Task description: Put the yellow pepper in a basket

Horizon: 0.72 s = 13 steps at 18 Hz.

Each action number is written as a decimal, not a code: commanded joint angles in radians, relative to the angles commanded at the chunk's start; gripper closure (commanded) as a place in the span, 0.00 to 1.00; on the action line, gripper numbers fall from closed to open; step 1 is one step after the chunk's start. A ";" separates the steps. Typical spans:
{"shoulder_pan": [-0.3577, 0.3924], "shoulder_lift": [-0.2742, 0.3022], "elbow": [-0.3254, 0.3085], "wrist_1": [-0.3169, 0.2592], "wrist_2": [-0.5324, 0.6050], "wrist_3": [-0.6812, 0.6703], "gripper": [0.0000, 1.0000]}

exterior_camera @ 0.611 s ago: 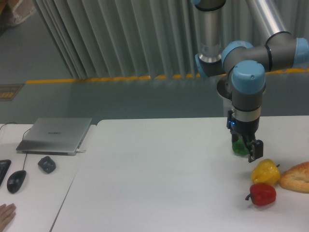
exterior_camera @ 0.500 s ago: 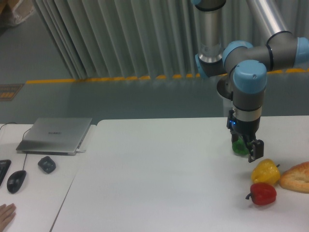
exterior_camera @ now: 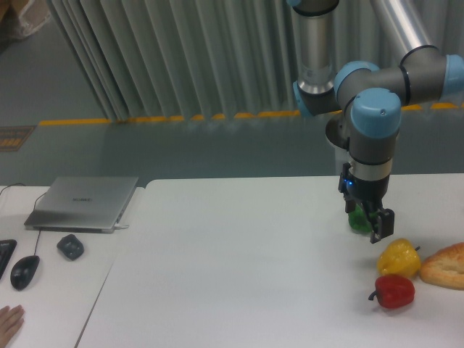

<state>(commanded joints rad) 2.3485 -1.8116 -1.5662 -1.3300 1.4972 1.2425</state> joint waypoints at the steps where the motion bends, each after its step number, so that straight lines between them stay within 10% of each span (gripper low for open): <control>1: 0.009 0.000 -0.002 0.000 -0.003 0.003 0.00; 13: 0.040 0.018 -0.009 0.028 -0.028 0.000 0.00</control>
<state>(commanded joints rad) 2.3883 -1.7933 -1.5754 -1.3024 1.4696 1.2425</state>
